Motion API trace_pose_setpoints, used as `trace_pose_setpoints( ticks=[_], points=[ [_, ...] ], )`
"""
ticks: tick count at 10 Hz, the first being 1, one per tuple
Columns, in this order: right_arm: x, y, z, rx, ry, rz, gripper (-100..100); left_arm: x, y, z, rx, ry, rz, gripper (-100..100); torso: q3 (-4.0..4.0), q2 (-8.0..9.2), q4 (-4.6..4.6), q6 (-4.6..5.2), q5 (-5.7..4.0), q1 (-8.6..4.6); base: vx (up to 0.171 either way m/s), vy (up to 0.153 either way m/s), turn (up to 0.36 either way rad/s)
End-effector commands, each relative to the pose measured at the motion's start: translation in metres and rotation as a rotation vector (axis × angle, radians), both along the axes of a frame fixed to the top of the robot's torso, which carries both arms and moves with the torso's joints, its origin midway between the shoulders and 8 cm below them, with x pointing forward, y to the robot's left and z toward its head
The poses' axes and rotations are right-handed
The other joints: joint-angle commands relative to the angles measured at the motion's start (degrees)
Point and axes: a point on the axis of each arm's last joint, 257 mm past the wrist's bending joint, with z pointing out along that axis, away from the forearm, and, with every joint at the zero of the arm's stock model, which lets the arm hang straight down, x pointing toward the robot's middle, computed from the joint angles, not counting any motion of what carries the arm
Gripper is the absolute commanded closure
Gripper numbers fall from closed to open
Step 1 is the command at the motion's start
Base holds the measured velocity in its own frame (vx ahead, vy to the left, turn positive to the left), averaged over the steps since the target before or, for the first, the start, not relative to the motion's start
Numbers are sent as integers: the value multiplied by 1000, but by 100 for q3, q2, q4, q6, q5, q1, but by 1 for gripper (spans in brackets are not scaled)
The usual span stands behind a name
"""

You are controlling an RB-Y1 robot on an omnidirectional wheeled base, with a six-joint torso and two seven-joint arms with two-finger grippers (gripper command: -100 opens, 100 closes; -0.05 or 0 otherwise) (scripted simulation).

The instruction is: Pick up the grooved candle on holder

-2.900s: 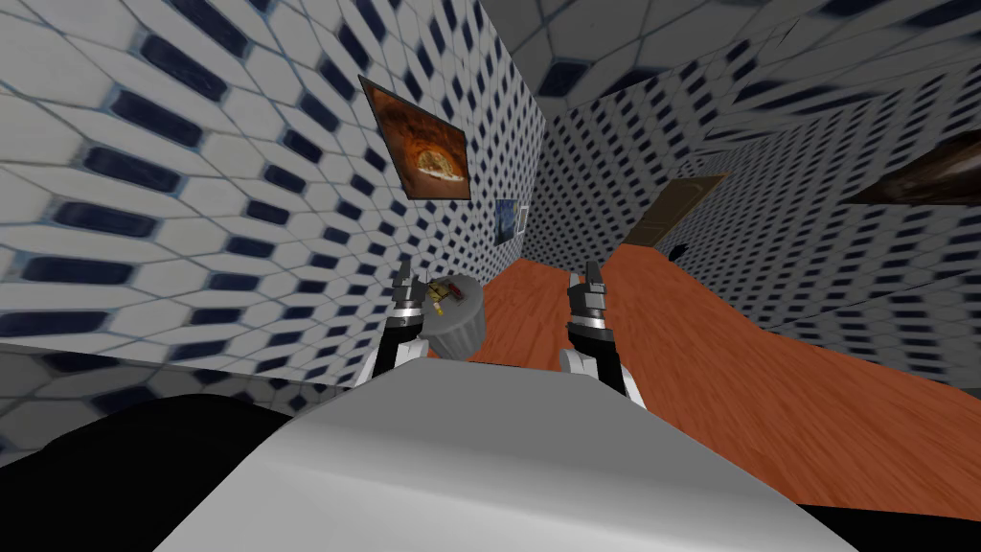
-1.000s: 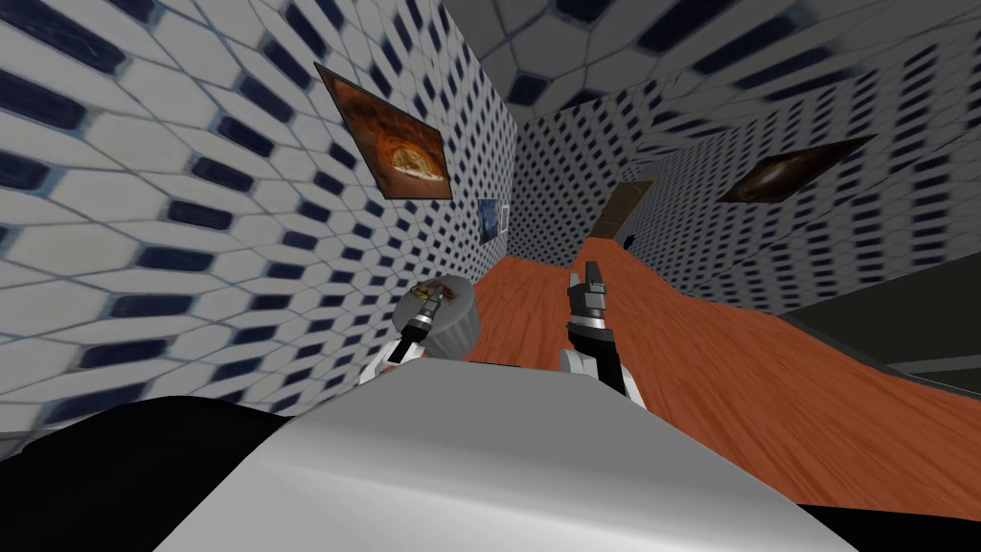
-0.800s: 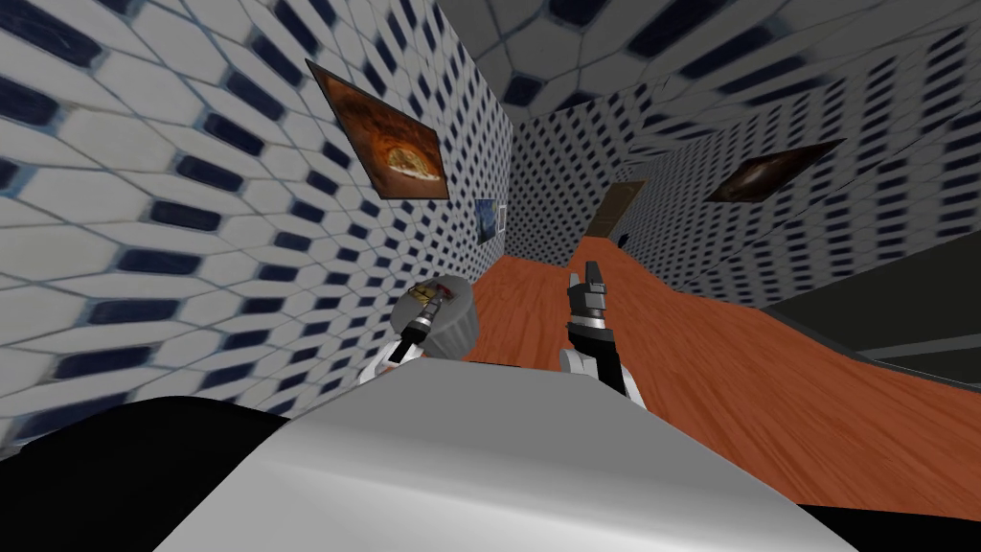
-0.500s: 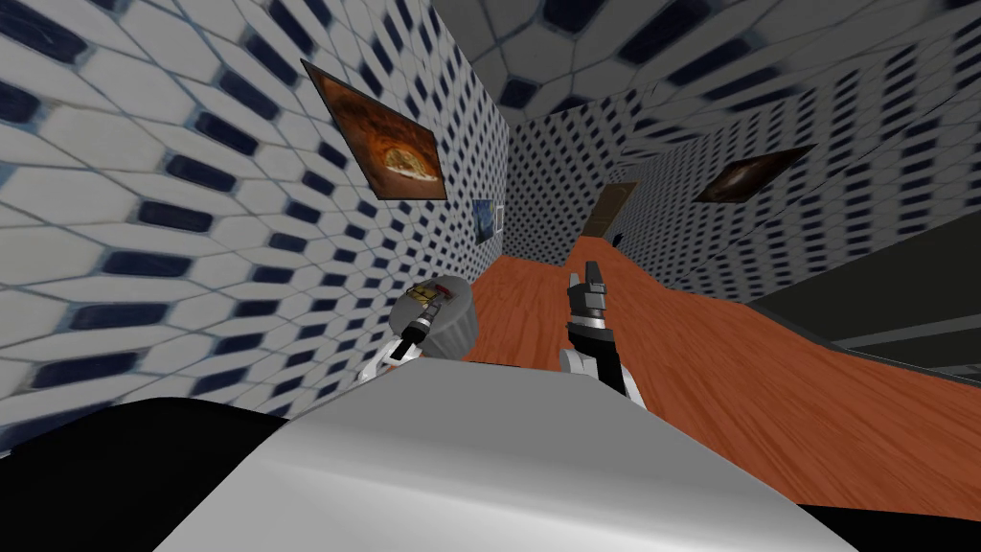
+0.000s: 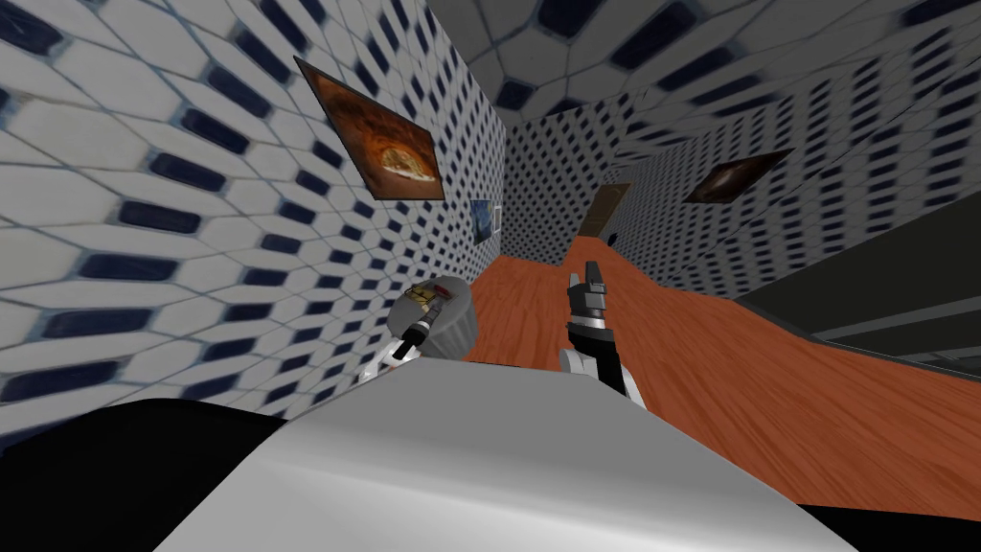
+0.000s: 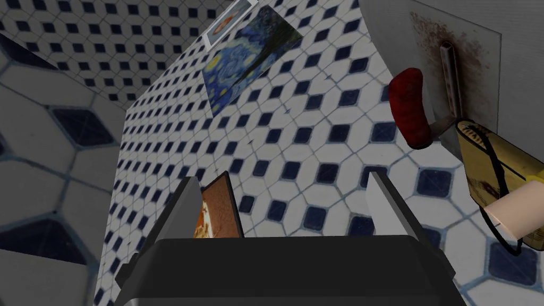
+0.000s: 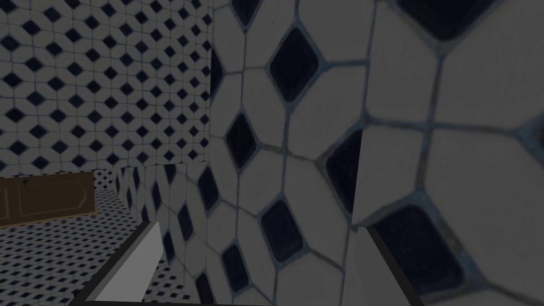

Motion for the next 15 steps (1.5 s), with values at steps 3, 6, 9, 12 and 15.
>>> trace_pose_setpoints(
  ticks=[3, 6, 9, 12, 15],
  points=[
    [0, 0, 0, 0, 0, 0, 0, -2, 22, -32, 61, 86, 20, -100, -2, -3, -1, 1, 1, 4, 3, 20, -39],
    [0, 0, 0, 0, 0, 0, 0, -8, 52, -71, 145, 199, 49, -100, -4, -7, -1, 0, 1, 6, 13, 26, -41],
    [0, 0, 0, 0, 0, 0, 0, -16, 83, -103, 225, 300, 80, -100, -6, -11, -2, 0, 2, 11, 21, 36, -38],
    [0, 0, 0, 0, 0, 0, 0, -21, 102, -119, 272, 357, 100, -100, -6, -11, -2, -1, 1, 7, 21, 28, -28],
    [0, 0, 0, 0, 0, 0, 0, -28, 127, -135, 330, 423, 127, -100, -6, -10, -2, -1, 0, 1, 21, 16, -30]
  ],
)
